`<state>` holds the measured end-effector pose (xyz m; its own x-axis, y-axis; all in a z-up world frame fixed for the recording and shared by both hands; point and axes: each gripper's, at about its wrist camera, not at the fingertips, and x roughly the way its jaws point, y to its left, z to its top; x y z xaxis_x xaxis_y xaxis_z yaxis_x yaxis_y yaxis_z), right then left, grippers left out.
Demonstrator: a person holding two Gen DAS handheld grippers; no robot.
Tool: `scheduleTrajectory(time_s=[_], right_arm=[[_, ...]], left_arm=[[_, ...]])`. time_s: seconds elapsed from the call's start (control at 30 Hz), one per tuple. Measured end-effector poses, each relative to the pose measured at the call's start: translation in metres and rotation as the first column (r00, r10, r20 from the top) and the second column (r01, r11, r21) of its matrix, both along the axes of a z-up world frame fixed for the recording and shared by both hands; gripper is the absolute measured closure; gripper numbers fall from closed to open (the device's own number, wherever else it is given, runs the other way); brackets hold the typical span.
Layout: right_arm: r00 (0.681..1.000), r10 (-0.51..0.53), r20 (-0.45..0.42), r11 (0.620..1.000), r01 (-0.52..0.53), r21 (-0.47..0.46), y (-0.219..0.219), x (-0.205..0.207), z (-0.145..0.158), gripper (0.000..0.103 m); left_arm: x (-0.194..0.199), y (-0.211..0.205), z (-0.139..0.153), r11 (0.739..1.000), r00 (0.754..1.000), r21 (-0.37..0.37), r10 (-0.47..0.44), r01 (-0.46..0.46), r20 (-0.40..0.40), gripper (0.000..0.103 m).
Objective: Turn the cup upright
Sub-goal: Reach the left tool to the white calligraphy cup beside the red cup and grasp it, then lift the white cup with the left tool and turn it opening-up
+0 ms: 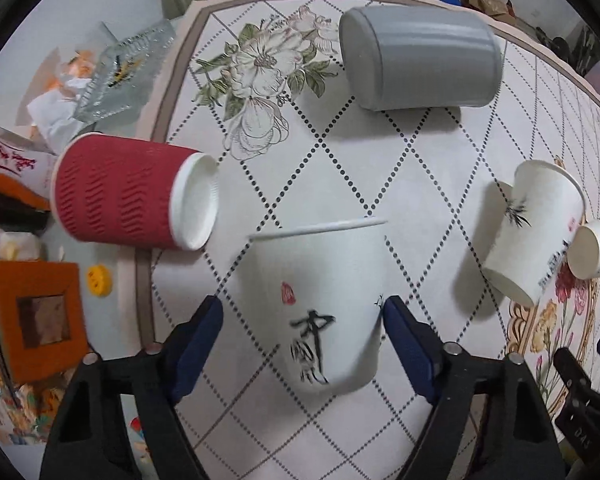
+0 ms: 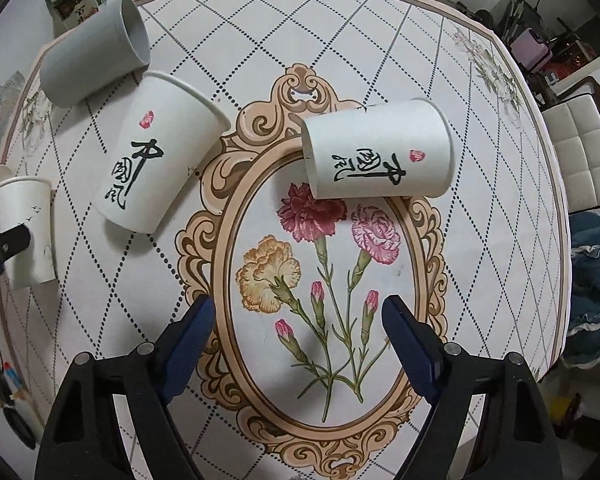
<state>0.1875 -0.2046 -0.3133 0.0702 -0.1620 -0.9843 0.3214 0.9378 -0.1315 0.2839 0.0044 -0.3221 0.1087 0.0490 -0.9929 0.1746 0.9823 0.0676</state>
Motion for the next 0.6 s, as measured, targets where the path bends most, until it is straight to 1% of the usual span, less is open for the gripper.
scheduleTrajectory(time_s=[0.03, 0.07, 0.23, 0.33, 0.6], right_arm=[[1.000, -0.004, -0.003, 1.000, 0.004, 0.002, 0.001, 0.001, -0.002, 0.017], [1.000, -0.006, -0.003, 1.000, 0.006, 0.004, -0.001, 0.000, -0.003, 0.017], [1.000, -0.003, -0.006, 1.000, 0.003, 0.003, 0.001, 0.000, -0.005, 0.017], [1.000, -0.003, -0.001, 1.000, 0.003, -0.001, 0.002, -0.002, -0.002, 0.017], [1.000, -0.010, 0.008, 1.000, 0.010, 0.012, -0.001, -0.011, 0.013, 0.016]], left_arm=[[0.002, 0.000, -0.003, 1.000, 1.000, -0.007, 0.002, -0.002, -0.003, 0.032], [0.004, 0.000, -0.007, 1.000, 1.000, -0.011, 0.003, -0.003, -0.009, 0.042], [0.004, -0.001, -0.007, 1.000, 1.000, -0.009, -0.004, 0.004, 0.021, 0.042], [0.000, -0.001, -0.001, 1.000, 0.999, -0.006, -0.010, 0.010, 0.032, 0.042], [-0.027, -0.007, 0.042, 1.000, 0.997, -0.003, -0.029, 0.029, 0.068, 0.043]])
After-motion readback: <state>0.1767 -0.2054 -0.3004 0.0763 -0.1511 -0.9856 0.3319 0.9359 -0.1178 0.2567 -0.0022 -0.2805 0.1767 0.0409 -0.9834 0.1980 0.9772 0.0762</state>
